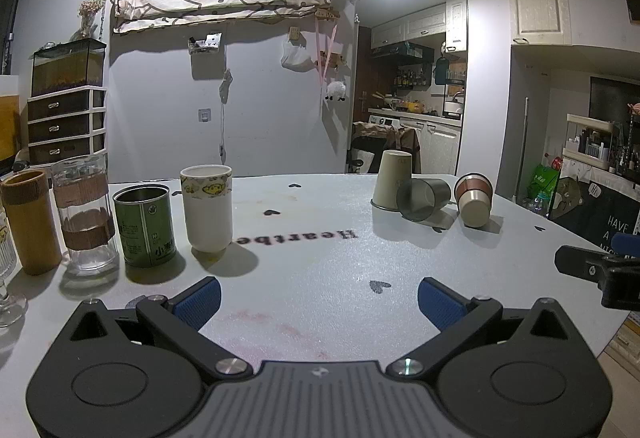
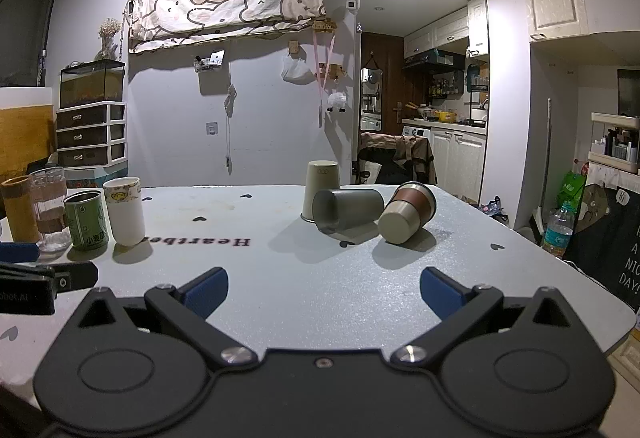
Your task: Flip cup upright
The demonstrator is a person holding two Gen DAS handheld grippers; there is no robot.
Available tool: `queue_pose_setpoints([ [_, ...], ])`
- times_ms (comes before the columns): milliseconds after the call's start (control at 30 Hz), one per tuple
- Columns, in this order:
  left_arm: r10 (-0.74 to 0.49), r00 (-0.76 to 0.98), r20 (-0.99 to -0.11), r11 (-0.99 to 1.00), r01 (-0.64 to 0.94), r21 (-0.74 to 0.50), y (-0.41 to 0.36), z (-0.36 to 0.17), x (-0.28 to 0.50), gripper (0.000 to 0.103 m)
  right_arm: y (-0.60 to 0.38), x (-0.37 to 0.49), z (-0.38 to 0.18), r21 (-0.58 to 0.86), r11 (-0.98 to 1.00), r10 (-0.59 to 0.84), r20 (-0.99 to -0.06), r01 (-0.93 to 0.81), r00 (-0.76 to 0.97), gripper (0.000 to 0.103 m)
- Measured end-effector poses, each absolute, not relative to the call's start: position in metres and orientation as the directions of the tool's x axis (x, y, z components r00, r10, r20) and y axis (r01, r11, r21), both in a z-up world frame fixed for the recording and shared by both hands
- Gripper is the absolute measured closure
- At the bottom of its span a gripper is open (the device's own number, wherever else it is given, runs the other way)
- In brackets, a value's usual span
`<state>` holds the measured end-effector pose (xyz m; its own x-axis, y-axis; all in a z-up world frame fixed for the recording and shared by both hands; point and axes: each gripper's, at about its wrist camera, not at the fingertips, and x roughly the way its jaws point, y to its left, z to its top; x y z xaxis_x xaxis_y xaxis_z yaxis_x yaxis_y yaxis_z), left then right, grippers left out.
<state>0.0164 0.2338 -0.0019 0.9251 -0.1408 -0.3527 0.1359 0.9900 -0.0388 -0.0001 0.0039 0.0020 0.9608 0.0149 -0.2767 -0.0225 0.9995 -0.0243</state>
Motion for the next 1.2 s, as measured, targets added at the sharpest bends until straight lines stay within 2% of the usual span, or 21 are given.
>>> queue_pose_setpoints([
  [1200, -0.141, 0.925, -0.352, 0.990, 0.136, -0.037, 0.2335, -0.0025, 0.0162, 0.000, 0.0034, 0.0015, 0.0015, -0.023, 0.999, 0.020, -0.285, -0.028, 0.958, 0.000],
])
